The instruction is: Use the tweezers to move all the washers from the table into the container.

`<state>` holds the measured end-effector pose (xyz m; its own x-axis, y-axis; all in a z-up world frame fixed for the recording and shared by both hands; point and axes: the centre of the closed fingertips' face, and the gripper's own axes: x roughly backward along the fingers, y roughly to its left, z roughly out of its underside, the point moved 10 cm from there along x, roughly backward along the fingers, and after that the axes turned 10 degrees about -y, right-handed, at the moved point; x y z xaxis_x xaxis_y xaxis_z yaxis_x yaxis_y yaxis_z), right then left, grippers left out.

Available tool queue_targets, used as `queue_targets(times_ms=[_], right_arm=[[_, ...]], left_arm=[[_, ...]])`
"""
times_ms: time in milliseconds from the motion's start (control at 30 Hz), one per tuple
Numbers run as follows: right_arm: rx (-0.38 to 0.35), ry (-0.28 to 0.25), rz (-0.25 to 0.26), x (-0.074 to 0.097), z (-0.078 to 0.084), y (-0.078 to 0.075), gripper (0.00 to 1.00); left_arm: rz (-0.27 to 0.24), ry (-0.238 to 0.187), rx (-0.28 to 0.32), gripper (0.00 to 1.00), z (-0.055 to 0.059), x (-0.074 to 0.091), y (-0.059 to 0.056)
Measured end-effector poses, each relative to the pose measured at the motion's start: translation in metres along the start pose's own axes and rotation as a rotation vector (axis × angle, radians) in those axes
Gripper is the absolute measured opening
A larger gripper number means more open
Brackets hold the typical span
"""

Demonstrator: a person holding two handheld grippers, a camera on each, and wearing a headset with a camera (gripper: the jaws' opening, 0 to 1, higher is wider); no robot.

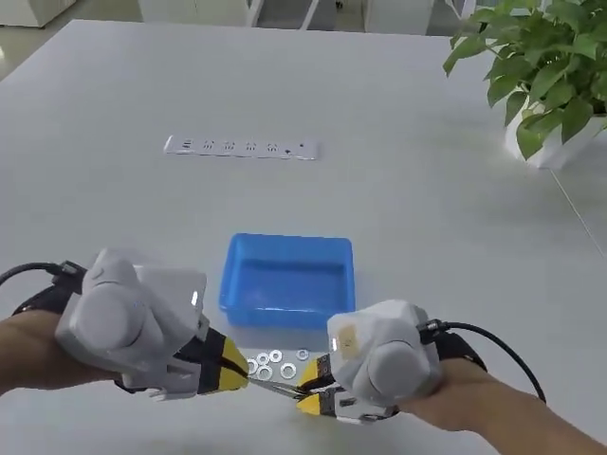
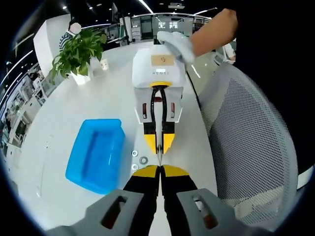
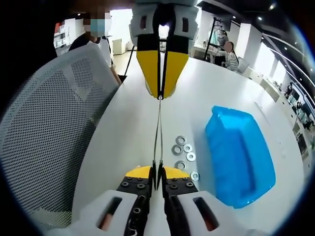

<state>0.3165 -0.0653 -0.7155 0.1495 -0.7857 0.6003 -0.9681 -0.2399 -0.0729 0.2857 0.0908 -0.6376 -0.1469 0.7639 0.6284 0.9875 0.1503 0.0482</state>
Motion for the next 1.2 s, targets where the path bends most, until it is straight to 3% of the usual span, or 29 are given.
queue_targets(times_ms=[267, 367, 633, 867, 1033, 1200], right_arm=[[-0.032, -0.064, 0.023, -0.004, -0.007, 0.003, 0.09], [-0.036, -0.069, 0.021, -0.006, -0.008, 0.005, 0.09], [-0.044, -0.067, 0.019, -0.009, -0.005, 0.008, 0.09], [-0.057, -0.076, 0.023, -0.006, -0.003, 0.01, 0.08], [-0.055, -0.077, 0.024, -0.005, -0.002, 0.01, 0.08], [-0.057, -0.078, 0.023, -0.004, -0.002, 0.01, 0.08]], left_arm=[[0.014, -0.031, -0.043, 0.05, -0.024, 0.004, -0.002], [0.021, -0.033, -0.049, 0.05, -0.028, 0.001, -0.002], [0.04, -0.043, -0.054, 0.05, -0.029, -0.006, -0.005], [0.05, -0.098, -0.056, 0.06, -0.031, -0.012, -0.005], [0.065, -0.084, -0.059, 0.06, -0.028, -0.02, -0.004], [0.076, -0.103, -0.049, 0.06, -0.026, -0.021, -0.003]])
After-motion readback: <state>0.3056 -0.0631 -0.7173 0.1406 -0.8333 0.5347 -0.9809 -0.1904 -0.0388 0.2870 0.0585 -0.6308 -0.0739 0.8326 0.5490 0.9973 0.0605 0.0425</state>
